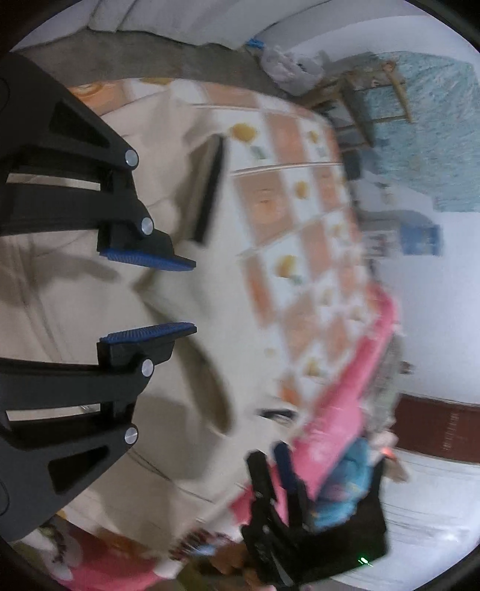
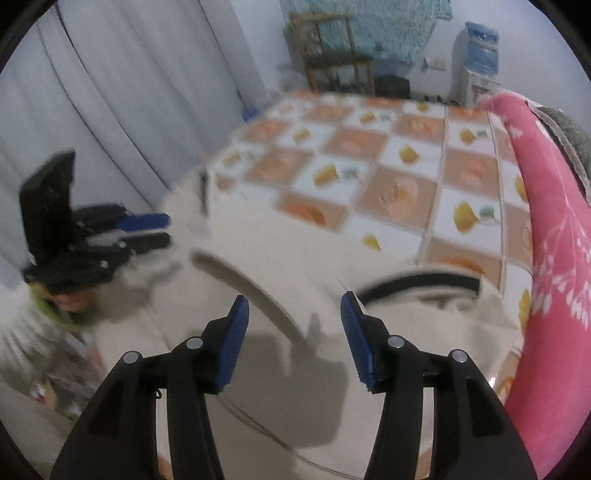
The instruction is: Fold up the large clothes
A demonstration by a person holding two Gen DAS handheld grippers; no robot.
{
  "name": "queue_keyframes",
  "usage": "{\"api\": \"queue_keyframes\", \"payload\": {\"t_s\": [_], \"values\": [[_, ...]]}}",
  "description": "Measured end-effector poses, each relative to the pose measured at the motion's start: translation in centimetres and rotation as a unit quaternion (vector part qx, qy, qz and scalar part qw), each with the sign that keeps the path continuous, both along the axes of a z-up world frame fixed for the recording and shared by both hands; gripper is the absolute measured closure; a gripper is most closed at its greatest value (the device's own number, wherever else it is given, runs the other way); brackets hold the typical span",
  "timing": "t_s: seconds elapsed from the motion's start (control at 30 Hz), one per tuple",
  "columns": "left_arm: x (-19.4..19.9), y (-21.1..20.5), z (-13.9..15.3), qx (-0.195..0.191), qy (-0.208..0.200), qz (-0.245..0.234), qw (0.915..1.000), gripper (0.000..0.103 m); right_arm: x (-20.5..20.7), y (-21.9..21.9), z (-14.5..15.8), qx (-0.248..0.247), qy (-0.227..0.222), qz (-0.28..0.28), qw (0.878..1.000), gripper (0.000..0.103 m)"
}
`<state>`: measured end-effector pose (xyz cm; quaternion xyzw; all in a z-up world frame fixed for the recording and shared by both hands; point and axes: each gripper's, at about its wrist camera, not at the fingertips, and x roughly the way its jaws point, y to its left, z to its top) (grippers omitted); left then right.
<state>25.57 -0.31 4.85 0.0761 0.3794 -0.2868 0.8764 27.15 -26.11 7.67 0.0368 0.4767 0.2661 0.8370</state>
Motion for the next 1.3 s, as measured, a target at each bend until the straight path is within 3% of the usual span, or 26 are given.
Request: {"api": "queue_keyframes", "payload": {"t_s": [0.1,0.2,0.37,0.43,0.57,0.67,0.77,0.8,0.9,0.97,1.0,1.07,1.13,1.3], "values": [[1.9,-1.7,0.8,-0.012,0.000,0.014,0.9998,0.075,1.8,0.8,0.0,0.018,0.006,-0.016,1.000,0.054],[4.1,-4.2,-0.5,0.000,0.017,0.021,0.9996,0.076,4.5,2.9,-2.8,0.020,0.039,-0.034,0.998,0.068],[5.9,-6.8,-6.1,0.103,0.059,0.029,0.9925,0.074,5.5,5.4,-8.2,-0.014,0.080,-0.026,0.996,0.071],[5.4,-6.3,-6.4,0.096,0.046,0.024,0.9940,0.074,4.7,5.8,-7.7,-0.033,0.053,-0.015,0.998,0.071],[4.3,-5.2,-4.8,0.082,0.037,0.018,0.9958,0.074,3.5,4.6,-6.1,-0.022,0.059,-0.030,0.998,0.072],[2.9,-4.8,-4.5,0.099,0.025,0.003,0.9948,0.074,1.6,3.0,-4.6,-0.032,0.025,-0.046,0.998,0.072],[3.2,-4.8,-6.8,0.136,0.051,0.014,0.9894,0.073,1.4,1.9,-6.5,-0.043,0.044,-0.067,0.996,0.072],[3.1,-4.5,-6.7,0.119,0.042,0.018,0.9918,0.073,1.6,1.7,-7.8,-0.042,0.064,-0.070,0.995,0.072],[3.6,-3.8,-6.4,0.095,0.067,0.035,0.9926,0.073,1.4,1.9,-7.9,-0.047,0.055,-0.083,0.994,0.072],[3.1,-3.3,-5.6,0.084,0.073,0.053,0.9923,0.068,0.8,1.9,-6.8,-0.039,0.066,-0.103,0.992,0.072],[2.7,-3.1,-5.1,0.083,0.068,0.057,0.9925,0.060,0.3,2.0,-6.1,-0.030,0.063,-0.104,0.992,0.072],[0.9,-2.5,-3.7,0.080,0.052,0.062,0.9935,0.052,-1.6,2.5,-4.3,-0.026,0.038,-0.104,0.994,0.070],[-0.9,-2.0,-2.5,0.082,0.041,0.068,0.9934,0.043,-4.0,2.9,-2.5,-0.021,0.010,-0.102,0.995,0.055],[-6.0,-0.6,-0.6,0.091,0.022,0.092,0.9913,0.024,-9.7,3.4,-0.3,-0.009,-0.027,-0.102,0.994,0.037]]}}
